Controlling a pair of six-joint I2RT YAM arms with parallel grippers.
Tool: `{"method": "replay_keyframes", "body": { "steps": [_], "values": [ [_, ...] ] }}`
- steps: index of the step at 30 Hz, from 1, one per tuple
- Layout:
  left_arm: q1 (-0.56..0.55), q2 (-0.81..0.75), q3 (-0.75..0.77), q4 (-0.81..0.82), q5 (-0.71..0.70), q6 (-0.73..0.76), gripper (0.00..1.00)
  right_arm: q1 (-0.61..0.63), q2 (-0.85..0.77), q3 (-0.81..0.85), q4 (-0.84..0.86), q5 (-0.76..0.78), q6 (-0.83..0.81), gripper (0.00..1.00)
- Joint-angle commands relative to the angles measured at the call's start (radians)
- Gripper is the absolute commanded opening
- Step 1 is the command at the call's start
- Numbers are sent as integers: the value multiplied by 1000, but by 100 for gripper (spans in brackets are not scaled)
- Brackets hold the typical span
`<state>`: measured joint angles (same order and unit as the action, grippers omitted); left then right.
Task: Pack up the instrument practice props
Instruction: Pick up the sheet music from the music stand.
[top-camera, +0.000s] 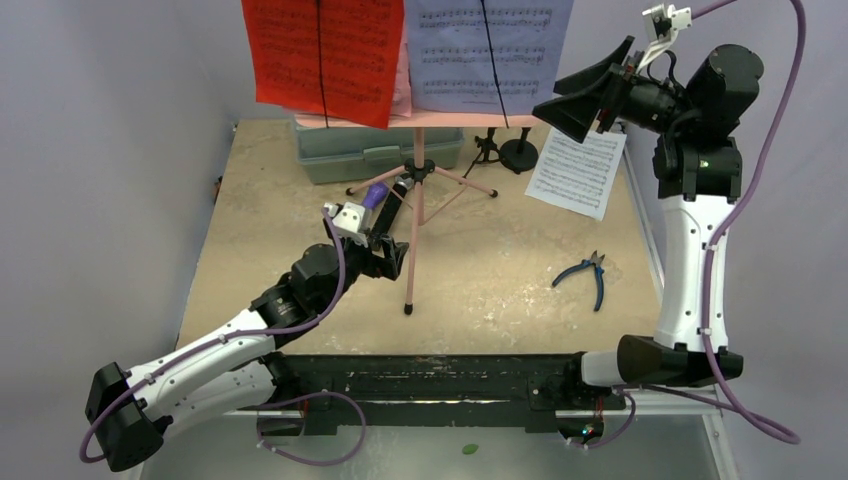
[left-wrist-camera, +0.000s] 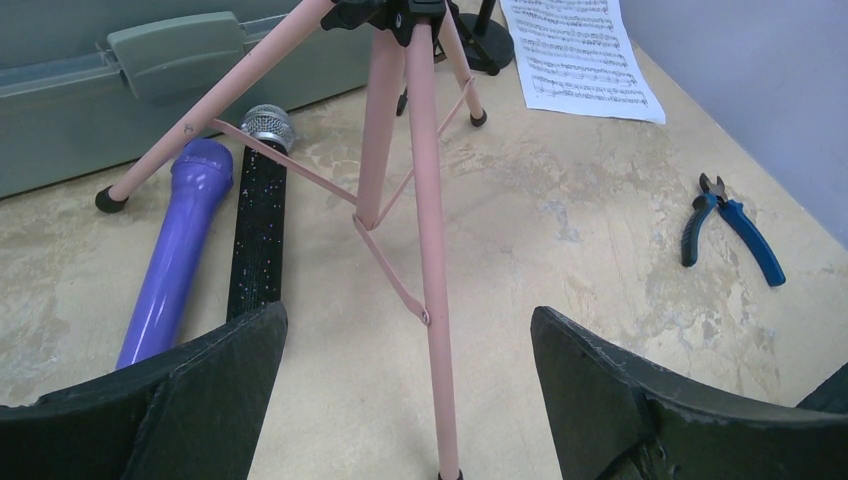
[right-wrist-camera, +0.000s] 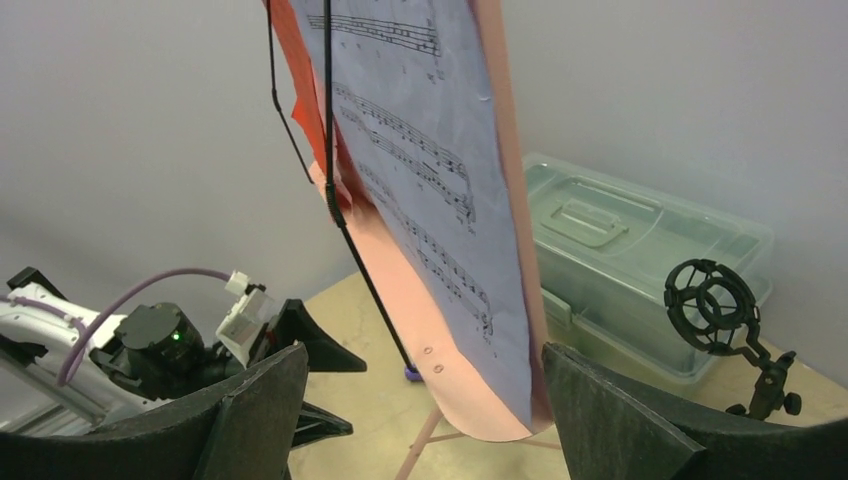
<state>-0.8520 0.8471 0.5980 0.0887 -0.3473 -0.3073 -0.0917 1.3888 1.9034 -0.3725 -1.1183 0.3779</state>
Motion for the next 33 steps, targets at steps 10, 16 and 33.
{"method": "replay_keyframes", "body": {
  "steps": [10, 16, 33],
  "values": [
    [1, -9, 26, 42, 7, -14, 91, 4, -63, 26, 21, -59, -4, 83],
    [0, -13, 22, 41, 5, -15, 91, 4, -68, 18, 38, -88, 3, 81],
    [1, -6, 23, 48, 11, -21, 91, 57, -10, 19, 93, -48, 37, 70]
  ]
}}
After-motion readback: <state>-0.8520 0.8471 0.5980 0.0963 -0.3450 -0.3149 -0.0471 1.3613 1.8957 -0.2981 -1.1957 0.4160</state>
